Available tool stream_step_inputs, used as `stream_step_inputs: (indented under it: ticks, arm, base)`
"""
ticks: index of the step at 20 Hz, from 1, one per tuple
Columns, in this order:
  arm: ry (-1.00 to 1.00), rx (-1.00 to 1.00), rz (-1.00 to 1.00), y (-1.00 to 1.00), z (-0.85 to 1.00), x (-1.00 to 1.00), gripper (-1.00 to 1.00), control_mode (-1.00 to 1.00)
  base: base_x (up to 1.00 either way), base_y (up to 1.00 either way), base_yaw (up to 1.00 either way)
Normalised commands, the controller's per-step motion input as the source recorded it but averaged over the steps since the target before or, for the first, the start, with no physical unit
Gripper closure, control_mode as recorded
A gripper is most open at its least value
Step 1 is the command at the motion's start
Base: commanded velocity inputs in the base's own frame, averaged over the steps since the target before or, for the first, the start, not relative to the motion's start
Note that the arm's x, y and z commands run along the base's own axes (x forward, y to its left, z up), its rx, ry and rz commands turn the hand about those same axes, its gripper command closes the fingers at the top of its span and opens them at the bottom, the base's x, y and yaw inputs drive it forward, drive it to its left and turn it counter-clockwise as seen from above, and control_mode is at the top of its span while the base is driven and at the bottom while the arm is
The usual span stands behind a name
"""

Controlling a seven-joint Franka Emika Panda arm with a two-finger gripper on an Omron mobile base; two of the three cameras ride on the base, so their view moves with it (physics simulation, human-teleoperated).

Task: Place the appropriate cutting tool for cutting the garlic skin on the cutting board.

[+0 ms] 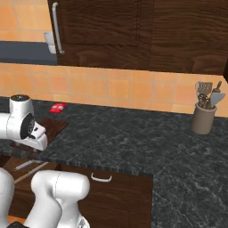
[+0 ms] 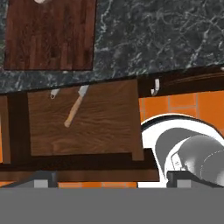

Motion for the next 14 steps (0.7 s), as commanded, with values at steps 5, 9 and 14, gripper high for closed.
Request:
stream_step_inputs:
  ticks: [5, 9, 14]
  arm:
    - [0.18, 0.07, -0.05, 0.96, -0.88, 0.00, -1.00, -1.00]
    - [0.05, 0.00, -0.04, 0.77, -0.72, 0.00, -1.00, -1.00]
    - [0.00, -0.03, 0.00, 0.33, -0.46, 0.00, -1.00, -1.00]
  base:
    - [0.00, 0.00, 0.00]
    - [0.00, 0.00, 0.00]
    - [0.00, 0.00, 0.00]
